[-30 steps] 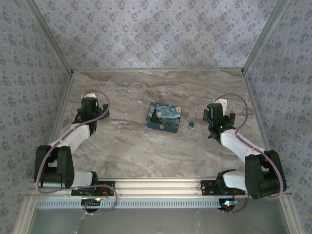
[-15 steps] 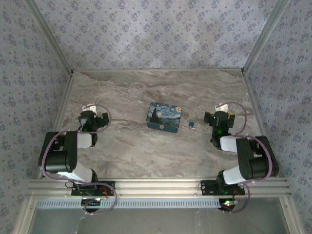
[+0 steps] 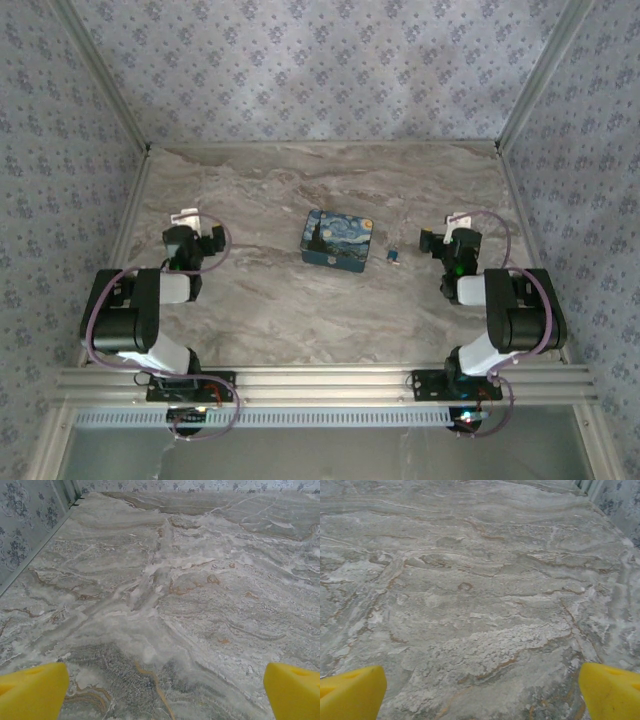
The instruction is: Unlock the padlock with the key
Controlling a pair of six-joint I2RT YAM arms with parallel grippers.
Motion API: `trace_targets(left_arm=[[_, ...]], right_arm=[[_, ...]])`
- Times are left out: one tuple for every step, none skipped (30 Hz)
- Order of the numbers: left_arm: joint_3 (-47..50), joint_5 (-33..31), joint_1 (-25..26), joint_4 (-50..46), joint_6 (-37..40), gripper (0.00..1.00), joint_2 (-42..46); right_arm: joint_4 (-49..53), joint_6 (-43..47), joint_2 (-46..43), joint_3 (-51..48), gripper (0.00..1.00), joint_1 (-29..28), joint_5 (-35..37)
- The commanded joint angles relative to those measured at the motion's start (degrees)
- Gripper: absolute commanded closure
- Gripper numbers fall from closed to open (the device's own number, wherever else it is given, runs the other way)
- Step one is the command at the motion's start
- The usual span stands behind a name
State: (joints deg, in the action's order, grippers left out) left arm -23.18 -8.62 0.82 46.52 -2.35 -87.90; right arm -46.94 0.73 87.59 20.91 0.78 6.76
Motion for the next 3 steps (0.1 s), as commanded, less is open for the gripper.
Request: trace_targets(left_arm=[[0.5, -1.3, 0.4, 2.1, 0.9, 0.00, 0.0], [0.6, -1.7, 0.6, 2.2, 0.9, 0.00, -0.1], [0.6, -1.7, 0.7, 2.3, 0.9, 0.00, 0.0]], right_arm=[[-0.2, 0.0, 0.0, 1.4, 0.00, 0.5, -1.7], [-0.2, 0.0, -0.1, 1.4, 0.00, 0.5, -1.7], [-0.3, 0.0, -0.1, 1.3, 0.00, 0.5, -1.7]])
